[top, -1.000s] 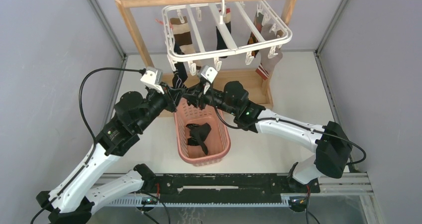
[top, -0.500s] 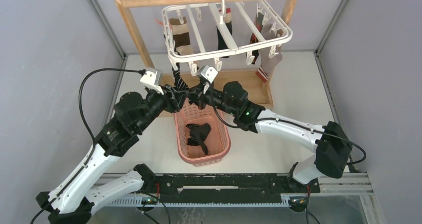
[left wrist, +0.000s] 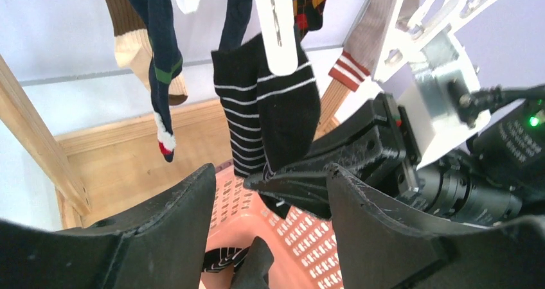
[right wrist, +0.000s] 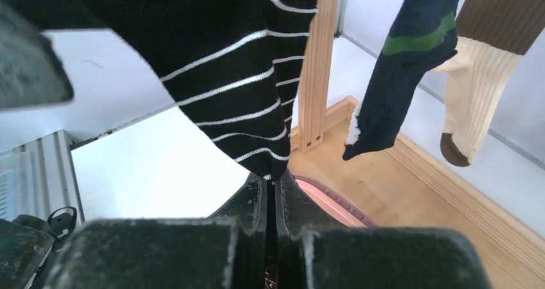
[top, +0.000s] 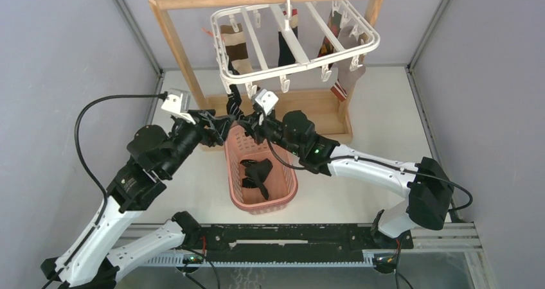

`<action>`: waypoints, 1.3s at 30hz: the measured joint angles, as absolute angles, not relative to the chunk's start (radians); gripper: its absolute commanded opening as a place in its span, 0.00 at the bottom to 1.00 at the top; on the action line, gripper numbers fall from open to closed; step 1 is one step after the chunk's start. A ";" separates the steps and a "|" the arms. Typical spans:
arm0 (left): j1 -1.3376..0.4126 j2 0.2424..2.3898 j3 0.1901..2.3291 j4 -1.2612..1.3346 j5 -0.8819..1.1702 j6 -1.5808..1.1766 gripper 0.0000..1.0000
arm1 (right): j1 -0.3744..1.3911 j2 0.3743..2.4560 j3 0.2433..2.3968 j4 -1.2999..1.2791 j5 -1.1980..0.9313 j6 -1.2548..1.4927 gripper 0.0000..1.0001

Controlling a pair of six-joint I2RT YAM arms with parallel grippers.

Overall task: Remove the socks clipped to the hanger
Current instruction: Remove the sock from the hanger.

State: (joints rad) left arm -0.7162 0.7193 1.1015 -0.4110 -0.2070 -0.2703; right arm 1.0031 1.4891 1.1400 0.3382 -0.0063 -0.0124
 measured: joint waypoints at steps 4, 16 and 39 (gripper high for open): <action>-0.716 0.720 1.137 -0.423 -0.220 -0.270 0.68 | 1.062 1.489 1.140 0.338 0.106 -0.070 0.00; -0.715 0.775 1.279 -0.437 -0.311 -0.270 0.67 | 1.193 1.536 1.259 0.352 0.461 -0.290 0.00; -0.710 0.820 1.355 -0.445 -0.433 -0.209 0.68 | 1.324 1.731 1.370 0.495 0.778 -0.701 0.00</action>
